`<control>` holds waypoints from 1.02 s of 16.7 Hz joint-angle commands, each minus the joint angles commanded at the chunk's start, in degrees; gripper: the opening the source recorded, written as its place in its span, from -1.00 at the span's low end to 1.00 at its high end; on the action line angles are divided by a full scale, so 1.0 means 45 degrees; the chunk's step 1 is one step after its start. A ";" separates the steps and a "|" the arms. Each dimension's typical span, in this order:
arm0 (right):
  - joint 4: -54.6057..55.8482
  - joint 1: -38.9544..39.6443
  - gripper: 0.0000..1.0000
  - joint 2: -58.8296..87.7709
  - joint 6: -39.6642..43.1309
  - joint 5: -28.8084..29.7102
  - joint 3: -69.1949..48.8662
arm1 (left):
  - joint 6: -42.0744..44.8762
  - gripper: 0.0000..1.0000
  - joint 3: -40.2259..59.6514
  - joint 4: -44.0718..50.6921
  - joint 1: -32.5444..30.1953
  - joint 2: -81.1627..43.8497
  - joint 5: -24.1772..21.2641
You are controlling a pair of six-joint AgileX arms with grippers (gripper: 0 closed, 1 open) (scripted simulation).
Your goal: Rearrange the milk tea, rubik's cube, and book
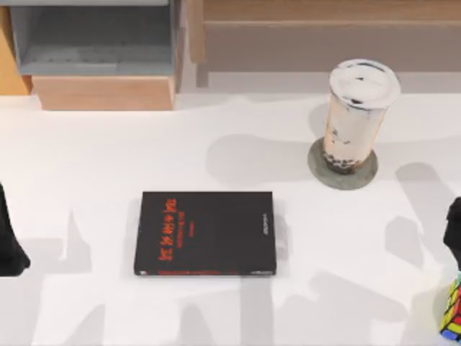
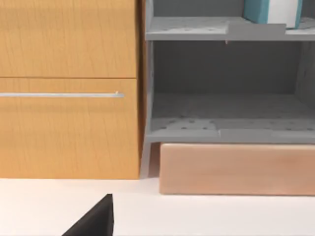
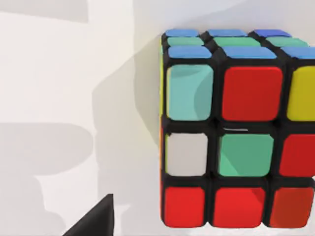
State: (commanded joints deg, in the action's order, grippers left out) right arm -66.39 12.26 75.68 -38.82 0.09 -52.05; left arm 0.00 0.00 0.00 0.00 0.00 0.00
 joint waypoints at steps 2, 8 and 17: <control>0.0215 -0.0029 1.00 0.0054 -0.0023 -0.0014 0.0197 | 0.0000 1.00 0.0000 0.0000 0.0000 0.0000 0.0000; 0.3014 -0.0021 1.00 0.0796 -0.0060 -0.0020 0.2109 | 0.0000 1.00 0.0000 0.0000 0.0000 0.0000 0.0000; 0.3381 -0.0012 0.40 0.0945 -0.0076 -0.0020 0.2431 | 0.0000 1.00 0.0000 0.0000 0.0000 0.0000 0.0000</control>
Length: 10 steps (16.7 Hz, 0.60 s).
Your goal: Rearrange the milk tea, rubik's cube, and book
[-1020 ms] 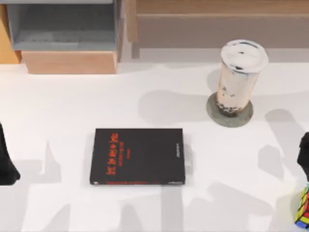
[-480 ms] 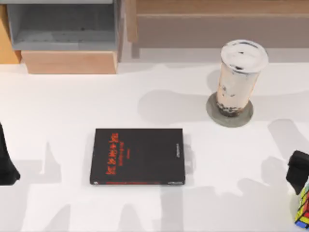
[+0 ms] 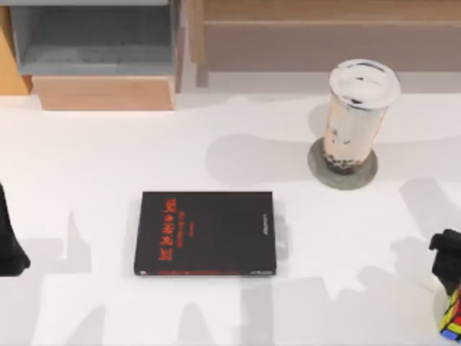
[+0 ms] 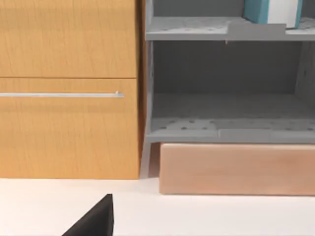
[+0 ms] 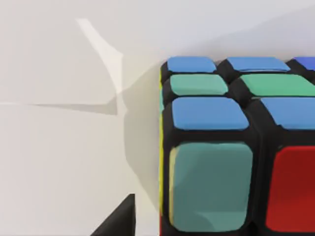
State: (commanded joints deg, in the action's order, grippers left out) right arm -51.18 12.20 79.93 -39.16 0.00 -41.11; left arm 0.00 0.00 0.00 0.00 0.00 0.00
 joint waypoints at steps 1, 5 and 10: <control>0.0000 0.0000 0.25 0.0000 0.0000 0.0000 0.0000 | 0.0000 1.00 0.0000 0.0000 0.0000 0.0000 0.0000; 0.0000 0.0000 -0.36 0.0000 0.0000 0.0000 0.0000 | 0.0000 1.00 0.0000 0.0000 0.0000 0.0000 0.0000; 0.0000 0.0000 -1.00 0.0000 0.0000 0.0000 0.0000 | 0.0000 1.00 0.0000 0.0000 0.0000 0.0000 0.0000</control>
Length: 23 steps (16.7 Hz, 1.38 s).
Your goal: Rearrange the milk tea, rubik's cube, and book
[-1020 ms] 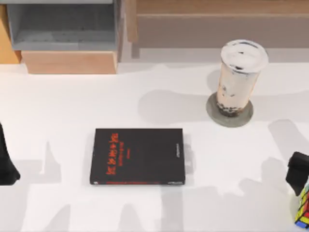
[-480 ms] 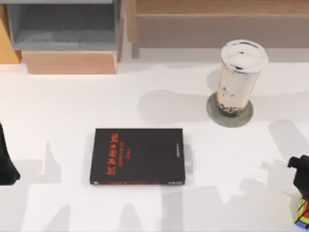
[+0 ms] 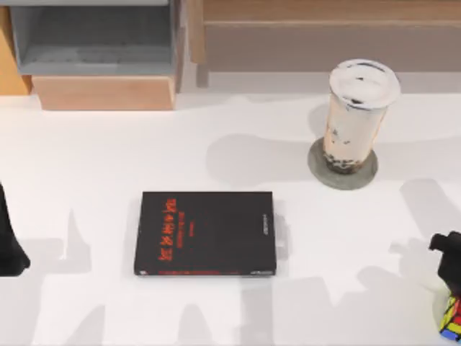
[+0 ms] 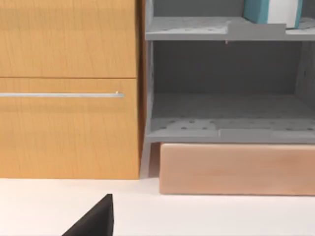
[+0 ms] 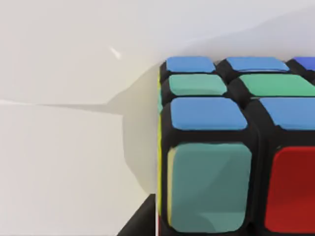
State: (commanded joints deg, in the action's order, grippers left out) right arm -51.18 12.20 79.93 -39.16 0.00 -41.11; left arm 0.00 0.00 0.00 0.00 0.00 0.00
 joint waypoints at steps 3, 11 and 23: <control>0.0000 0.0000 -1.00 0.0000 0.0000 0.0000 0.0000 | 0.0000 1.00 0.0000 0.0000 0.0000 0.0000 0.0000; -0.0512 -0.0005 -1.00 -0.0223 -0.0014 0.0004 -0.0410 | 0.0000 1.00 0.0000 0.0000 0.0000 0.0000 0.0000; -0.0872 -0.0097 -1.00 -0.0495 0.0196 0.0572 -0.1811 | 0.0000 1.00 0.0000 0.0000 0.0000 0.0000 0.0000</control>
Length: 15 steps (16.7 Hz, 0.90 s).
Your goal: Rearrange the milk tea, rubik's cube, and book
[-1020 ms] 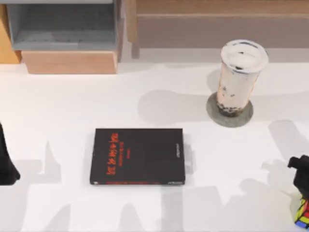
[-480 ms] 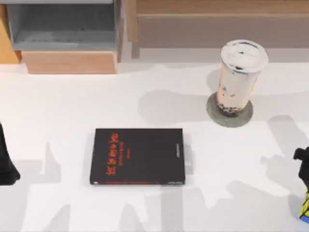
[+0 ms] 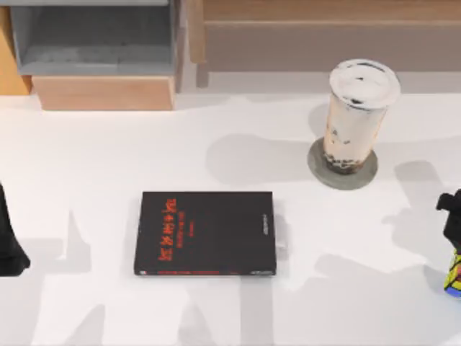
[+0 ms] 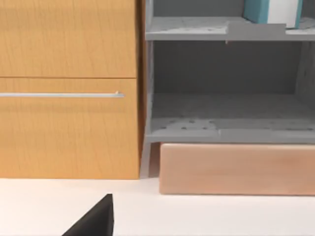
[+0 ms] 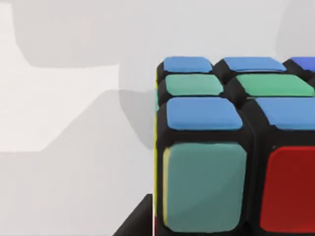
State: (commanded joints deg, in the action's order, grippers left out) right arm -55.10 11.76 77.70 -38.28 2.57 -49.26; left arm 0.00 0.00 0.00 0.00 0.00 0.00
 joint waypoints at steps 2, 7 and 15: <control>0.1228 0.0021 -1.00 0.0221 0.0408 0.0699 -0.0888 | 0.0000 1.00 0.0000 0.0000 0.0000 0.0000 0.0000; 0.5955 0.0478 -1.00 0.1326 0.2502 0.2862 -0.3627 | 0.0000 1.00 0.0000 0.0000 0.0000 0.0000 0.0000; 1.2455 0.2566 -1.00 0.2926 0.7271 0.5130 -0.7535 | 0.0000 1.00 0.0000 0.0000 0.0000 0.0000 0.0000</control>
State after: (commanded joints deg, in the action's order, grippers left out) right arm 0.94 23.31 90.87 -5.56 25.65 -83.17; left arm 0.00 0.00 0.00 0.00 0.00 0.00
